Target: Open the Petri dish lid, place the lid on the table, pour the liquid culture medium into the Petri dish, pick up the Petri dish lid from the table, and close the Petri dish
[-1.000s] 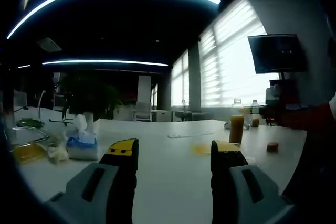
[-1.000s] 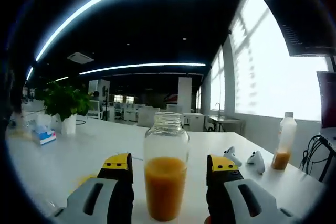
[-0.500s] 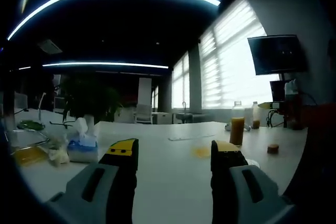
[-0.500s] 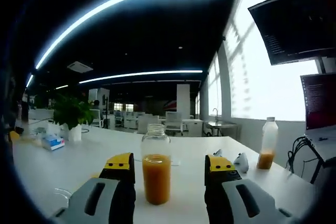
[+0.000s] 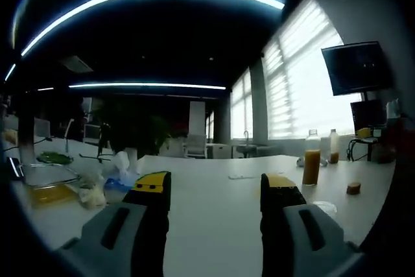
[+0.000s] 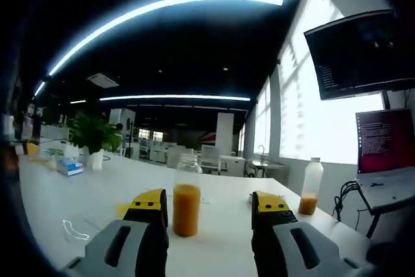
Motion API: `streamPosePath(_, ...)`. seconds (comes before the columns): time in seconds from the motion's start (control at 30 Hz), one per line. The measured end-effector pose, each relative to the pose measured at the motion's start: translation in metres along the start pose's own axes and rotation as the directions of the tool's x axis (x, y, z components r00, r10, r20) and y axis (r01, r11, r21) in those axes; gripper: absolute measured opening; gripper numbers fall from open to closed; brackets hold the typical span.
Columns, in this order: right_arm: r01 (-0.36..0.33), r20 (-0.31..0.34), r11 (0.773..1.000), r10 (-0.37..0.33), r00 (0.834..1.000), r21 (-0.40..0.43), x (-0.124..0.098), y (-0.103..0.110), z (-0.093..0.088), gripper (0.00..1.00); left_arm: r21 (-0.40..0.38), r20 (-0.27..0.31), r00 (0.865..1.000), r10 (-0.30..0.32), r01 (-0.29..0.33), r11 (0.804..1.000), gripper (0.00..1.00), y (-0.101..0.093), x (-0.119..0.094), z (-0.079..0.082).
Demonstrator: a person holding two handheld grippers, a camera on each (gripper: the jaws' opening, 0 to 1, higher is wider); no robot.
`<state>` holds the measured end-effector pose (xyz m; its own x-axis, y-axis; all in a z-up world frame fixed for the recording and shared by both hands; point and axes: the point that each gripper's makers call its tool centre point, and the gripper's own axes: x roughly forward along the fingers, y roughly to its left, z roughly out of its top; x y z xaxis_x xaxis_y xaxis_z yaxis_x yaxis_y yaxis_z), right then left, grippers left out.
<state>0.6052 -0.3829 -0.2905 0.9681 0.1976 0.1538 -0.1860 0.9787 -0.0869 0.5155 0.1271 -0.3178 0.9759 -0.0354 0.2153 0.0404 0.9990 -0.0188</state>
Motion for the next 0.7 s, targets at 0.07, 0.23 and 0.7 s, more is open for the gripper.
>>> streamPosePath(0.07,0.014,-0.002,1.0,-0.014,1.0,0.004,-0.009,-0.005,-0.003,0.46,-0.001,0.0,1.0,0.017,-0.017,1.0,0.47,0.004,-0.002,-0.001)
streamPosePath(0.23,0.045,-0.009,0.999,-0.045,0.999,0.013,-0.025,-0.015,-0.011,0.45,-0.008,-0.003,0.999,0.045,-0.045,0.999,0.47,0.009,-0.007,-0.004)
streamPosePath(0.7,0.078,-0.034,0.996,-0.077,0.996,0.04,-0.035,-0.024,-0.024,0.45,-0.006,-0.001,0.999,0.047,-0.047,0.999,0.47,0.011,-0.009,-0.004)
